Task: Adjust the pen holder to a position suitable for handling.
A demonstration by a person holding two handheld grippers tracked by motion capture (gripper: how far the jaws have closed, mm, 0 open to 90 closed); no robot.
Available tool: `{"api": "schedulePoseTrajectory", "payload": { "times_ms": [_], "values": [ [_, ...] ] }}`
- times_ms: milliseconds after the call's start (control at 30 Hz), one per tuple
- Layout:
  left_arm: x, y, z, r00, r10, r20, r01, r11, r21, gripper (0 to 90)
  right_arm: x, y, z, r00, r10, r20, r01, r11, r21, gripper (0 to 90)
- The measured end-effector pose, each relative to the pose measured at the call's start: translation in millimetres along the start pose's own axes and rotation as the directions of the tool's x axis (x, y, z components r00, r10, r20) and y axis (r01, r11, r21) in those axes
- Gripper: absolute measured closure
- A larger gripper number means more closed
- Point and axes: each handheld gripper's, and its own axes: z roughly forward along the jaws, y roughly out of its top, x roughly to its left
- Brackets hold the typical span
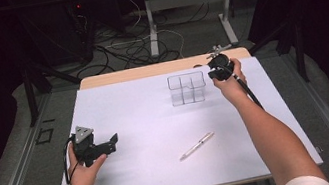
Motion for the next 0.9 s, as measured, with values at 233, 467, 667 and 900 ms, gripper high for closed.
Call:
{"api": "schedulePoseTrajectory", "payload": {
  "times_ms": [233, 467, 667, 900],
  "values": [
    [-2.3, -0.4, 0.9, 0.9996, 0.029, 0.002, -0.029, 0.9996, 0.006, 0.2, 6.4, -1.0, 9.4, 1.0000, 0.001, -0.006, -0.001, 1.000, 0.013, 90.0],
    [-1.9, -0.4, 0.8, 0.9996, 0.029, 0.002, -0.029, 0.9995, 0.007, 0.2, 10.2, -1.9, 14.6, 1.0000, 0.003, -0.005, -0.003, 1.000, 0.020, 90.0],
    [-2.3, -0.3, 1.1, 0.9995, 0.031, 0.003, -0.031, 0.9995, 0.008, 0.2, 13.0, -2.4, 20.9, 0.9999, 0.011, -0.007, -0.011, 1.000, 0.023, 90.0],
    [-1.9, -0.4, 1.5, 0.9996, 0.028, 0.005, -0.028, 0.9996, 0.008, 0.2, 14.1, -4.3, 25.9, 0.9996, 0.023, 0.017, -0.023, 0.999, 0.037, 90.0]
  ]
}}
